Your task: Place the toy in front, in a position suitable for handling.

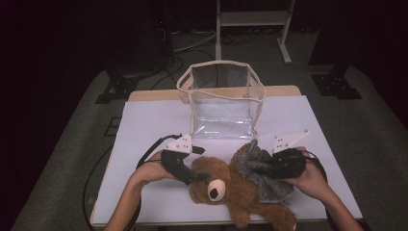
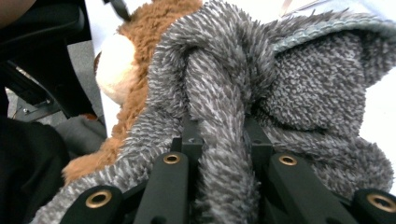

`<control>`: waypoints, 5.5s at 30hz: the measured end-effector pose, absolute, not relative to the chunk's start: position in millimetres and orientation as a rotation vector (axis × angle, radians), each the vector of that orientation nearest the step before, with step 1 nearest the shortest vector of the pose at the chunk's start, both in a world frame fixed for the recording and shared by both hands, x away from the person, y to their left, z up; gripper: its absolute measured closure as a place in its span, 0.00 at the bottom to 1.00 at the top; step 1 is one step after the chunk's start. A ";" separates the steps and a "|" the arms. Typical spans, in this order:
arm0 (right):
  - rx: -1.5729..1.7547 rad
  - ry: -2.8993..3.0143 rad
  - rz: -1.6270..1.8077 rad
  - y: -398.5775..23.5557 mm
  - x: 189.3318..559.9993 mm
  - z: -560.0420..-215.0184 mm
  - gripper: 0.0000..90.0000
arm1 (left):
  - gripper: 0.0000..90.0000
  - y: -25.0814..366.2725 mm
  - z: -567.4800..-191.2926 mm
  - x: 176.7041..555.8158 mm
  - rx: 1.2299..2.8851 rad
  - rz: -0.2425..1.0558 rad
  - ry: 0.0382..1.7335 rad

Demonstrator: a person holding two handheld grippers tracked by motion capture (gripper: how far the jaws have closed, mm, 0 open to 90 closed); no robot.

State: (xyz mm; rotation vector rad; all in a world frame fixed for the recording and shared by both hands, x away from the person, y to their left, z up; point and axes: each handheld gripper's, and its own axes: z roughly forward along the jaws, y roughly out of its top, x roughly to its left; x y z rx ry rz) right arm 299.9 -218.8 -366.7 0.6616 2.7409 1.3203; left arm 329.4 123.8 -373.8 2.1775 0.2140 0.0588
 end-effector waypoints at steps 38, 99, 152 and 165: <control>0.700 2.750 1.343 -196.0 365.3 -364.3 0.83 | 0.65 150.7 -361.4 363.6 2.194 0.047 0.274; 0.571 2.760 1.284 -178.4 324.2 -372.1 0.85 | 0.36 180.5 -372.8 327.4 2.243 0.189 0.318; 0.565 2.749 1.356 -182.3 355.9 -297.9 0.85 | 0.46 154.5 -378.8 311.7 2.234 0.248 0.148; 0.443 2.995 1.171 -110.2 369.3 -350.8 0.85 | 0.41 158.1 -379.8 312.1 2.228 0.253 0.150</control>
